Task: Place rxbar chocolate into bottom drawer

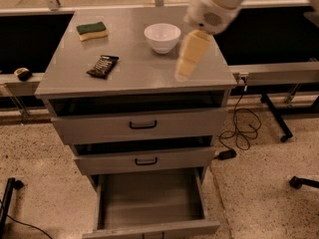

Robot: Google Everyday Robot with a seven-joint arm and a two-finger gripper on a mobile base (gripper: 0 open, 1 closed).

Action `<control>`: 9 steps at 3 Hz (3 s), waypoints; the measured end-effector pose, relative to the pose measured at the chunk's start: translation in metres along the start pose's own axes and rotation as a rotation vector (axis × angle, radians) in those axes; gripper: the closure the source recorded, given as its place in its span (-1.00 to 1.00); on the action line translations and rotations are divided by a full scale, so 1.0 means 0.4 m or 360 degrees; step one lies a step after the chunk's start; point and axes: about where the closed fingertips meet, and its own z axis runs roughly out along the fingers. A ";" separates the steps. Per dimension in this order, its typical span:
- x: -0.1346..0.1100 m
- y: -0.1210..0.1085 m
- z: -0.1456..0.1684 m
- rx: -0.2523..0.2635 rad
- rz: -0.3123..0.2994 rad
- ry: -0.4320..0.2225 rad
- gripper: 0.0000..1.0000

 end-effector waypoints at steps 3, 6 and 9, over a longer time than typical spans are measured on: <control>-0.398 -0.139 0.458 -0.0256 -0.0006 -0.0361 -1.00; -0.533 -0.096 0.620 -0.0509 0.0057 -0.0419 -0.69; -0.518 -0.087 0.629 -0.0524 0.0045 -0.0448 0.57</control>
Offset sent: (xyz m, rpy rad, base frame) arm 0.1615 0.1919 -0.0930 0.2847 0.0912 0.0745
